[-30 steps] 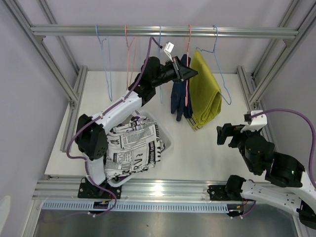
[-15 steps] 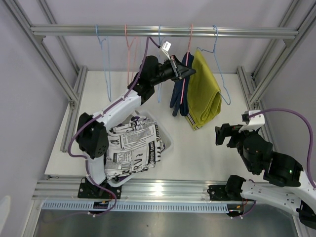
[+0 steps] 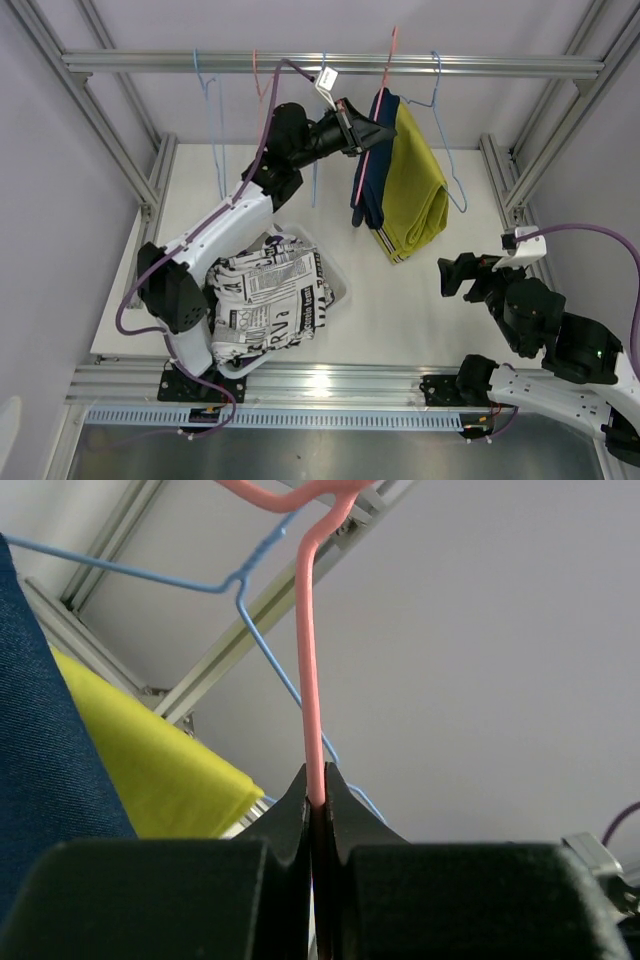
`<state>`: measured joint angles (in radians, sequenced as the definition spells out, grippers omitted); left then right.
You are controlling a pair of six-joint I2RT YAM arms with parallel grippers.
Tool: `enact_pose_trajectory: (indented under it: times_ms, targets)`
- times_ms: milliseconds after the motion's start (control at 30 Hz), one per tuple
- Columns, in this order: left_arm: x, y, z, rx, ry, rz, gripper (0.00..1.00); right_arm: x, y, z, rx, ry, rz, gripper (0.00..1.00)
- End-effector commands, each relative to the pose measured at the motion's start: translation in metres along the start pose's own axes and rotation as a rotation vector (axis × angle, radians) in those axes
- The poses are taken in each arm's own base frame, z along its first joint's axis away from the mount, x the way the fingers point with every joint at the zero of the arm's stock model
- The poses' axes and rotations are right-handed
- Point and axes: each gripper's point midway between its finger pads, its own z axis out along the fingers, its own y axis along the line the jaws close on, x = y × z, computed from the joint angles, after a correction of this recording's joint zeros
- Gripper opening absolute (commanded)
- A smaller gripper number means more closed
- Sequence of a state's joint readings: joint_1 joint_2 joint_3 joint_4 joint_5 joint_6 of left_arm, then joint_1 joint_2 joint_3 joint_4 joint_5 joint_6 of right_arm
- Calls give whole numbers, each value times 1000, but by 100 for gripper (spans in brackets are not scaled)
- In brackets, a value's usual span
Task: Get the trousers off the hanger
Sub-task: Pick up the hanger from the clothesline.
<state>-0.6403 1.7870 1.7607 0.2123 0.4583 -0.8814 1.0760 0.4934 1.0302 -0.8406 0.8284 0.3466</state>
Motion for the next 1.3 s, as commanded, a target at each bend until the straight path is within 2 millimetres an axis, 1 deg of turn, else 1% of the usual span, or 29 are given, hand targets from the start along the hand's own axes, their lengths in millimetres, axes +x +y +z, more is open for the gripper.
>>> enact_pose_trajectory:
  times_ms: [0,33,67,167,200,233,267,300,367,400,467,500,533,567,600,633,667,733,767,800,833,933,1000,1033,1100,1233,1267]
  targets:
    - [-55,-109,-39,223,-141,163,0,-3,2,-1,-13,-8,23,94]
    - [-52,-110,-41,223,-133,165,1,-4,3,-1,-14,-7,20,94]
    - [-56,-120,-50,234,-143,186,1,-3,4,0,-20,-5,16,94]
    - [-48,-120,-60,213,-116,191,1,-5,9,2,-27,-6,5,94]
    - [-52,-132,-70,225,-125,202,0,-5,9,3,-26,-7,2,94]
    - [-47,-128,-73,204,-113,192,0,-6,11,4,-28,-4,-2,95]
    - [-45,-129,-77,195,-109,194,0,-8,12,4,-32,-11,4,94]
    - [-48,-139,-88,202,-115,204,0,-9,14,4,-36,-13,1,94]
    - [-41,-132,-95,154,-95,198,1,-12,19,5,-54,-18,7,95]
    - [-42,-139,-105,152,-100,206,0,-13,21,5,-62,-20,8,95]
    - [-42,-143,-114,135,-96,225,0,-14,24,7,-70,-21,8,95]
    - [-39,-141,-119,110,-82,220,0,-14,26,8,-73,-19,5,94]
    - [-41,-149,-129,110,-91,232,1,-14,27,9,-72,-17,2,95]
    - [-41,-150,-135,89,-88,234,1,-13,29,10,-76,-15,-3,95]
    - [-36,-146,-140,62,-71,223,0,-12,32,12,-76,-7,-11,95]
    - [-35,-147,-145,52,-67,222,0,-12,34,14,-77,-5,-13,95]
    - [-37,-155,-155,50,-77,231,1,-12,37,15,-83,-4,-14,95]
    - [-30,-152,-166,16,-58,222,1,-11,42,18,-91,4,-24,95]
    - [-35,-162,-177,23,-79,241,0,-13,46,19,-100,-2,-15,95]
    - [-35,-164,-182,16,-85,244,0,-13,49,21,-104,2,-20,94]
    - [-36,-168,-192,6,-99,253,1,-17,52,21,-117,-8,-12,94]
    - [-39,-173,-206,-18,-113,269,1,-19,63,25,-142,-5,-17,94]
    - [-44,-183,-218,-20,-137,297,1,-23,68,26,-152,-5,-15,93]
    - [-46,-186,-222,-24,-143,309,0,-21,73,30,-156,6,-25,93]
    - [-46,-190,-232,-37,-146,317,1,-23,78,32,-161,9,-26,93]
    - [-43,-186,-244,-69,-160,333,1,-23,87,36,-177,15,-24,93]
    - [-39,-179,-244,-83,-153,331,1,-23,89,37,-180,16,-21,93]
